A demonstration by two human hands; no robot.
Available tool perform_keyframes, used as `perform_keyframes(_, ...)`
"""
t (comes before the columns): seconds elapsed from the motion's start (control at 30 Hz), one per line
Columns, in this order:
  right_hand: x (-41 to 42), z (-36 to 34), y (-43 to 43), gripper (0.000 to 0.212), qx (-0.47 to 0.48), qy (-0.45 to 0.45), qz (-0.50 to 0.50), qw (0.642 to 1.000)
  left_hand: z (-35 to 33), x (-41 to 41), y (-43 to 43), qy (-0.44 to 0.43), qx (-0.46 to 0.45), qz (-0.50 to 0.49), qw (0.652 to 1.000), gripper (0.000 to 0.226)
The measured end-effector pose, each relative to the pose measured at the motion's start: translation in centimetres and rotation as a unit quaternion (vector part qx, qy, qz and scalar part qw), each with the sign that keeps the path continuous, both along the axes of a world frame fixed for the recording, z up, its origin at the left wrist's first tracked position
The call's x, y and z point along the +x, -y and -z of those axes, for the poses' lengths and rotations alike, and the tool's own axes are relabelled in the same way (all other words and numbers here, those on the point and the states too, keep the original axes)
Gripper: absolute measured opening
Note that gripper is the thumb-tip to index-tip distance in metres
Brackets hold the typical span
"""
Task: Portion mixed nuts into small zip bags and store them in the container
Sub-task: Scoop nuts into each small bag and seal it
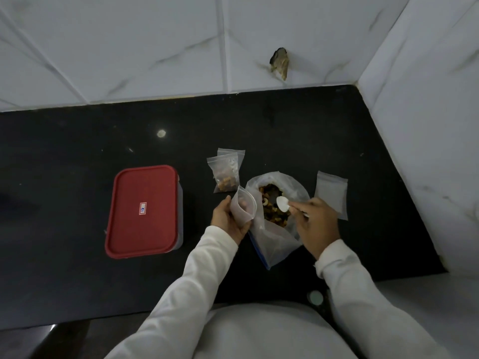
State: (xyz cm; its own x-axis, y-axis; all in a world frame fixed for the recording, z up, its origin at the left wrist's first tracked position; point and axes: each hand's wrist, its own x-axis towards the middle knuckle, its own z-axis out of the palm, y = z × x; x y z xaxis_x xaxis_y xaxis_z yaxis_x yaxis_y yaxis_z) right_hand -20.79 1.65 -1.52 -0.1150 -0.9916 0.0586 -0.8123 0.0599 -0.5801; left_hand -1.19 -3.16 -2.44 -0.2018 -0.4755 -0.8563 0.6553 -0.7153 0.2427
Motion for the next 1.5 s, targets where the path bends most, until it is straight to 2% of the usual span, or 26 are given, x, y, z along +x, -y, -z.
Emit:
perform_keyframes(0.27, 1.7, 1.2, 2.1, 0.024, 0.045, -0.039, -0.027, 0.998, 0.5, -0.8, 0.0, 0.002, 0.010, -0.029, 1.000, 0.029)
perform_keyframes(0.63, 1.2, 1.6, 2.0, 0.015, 0.089, 0.070, -0.069, 0.991, 0.9, -1.3, 0.4, 0.027, 0.007, -0.023, 0.999, 0.036)
perform_keyframes(0.73, 1.5, 1.2, 2.6, 0.016, 0.128, 0.121, -0.042, 0.983, 1.1, -1.3, 0.3, 0.028, 0.006, -0.023, 0.999, 0.038)
perform_keyframes(0.97, 0.7, 0.0, 2.7, 0.015, 0.246, 0.244, 0.047, 0.937, 1.0, -1.1, 0.3, 0.023, 0.015, -0.023, 0.999, 0.034)
perform_keyframes(1.2, -0.2, -1.3, 1.7, 0.016, 0.243, 0.330, 0.109, 0.905, 1.5, -0.7, 0.3, 0.013, 0.027, -0.030, 0.999, 0.035)
perform_keyframes(1.5, -0.2, -6.5, 0.4, 0.015, 0.161, 0.372, 0.118, 0.906, 0.2, -0.5, 0.0, -0.004, -0.017, -0.025, 1.000, 0.041)
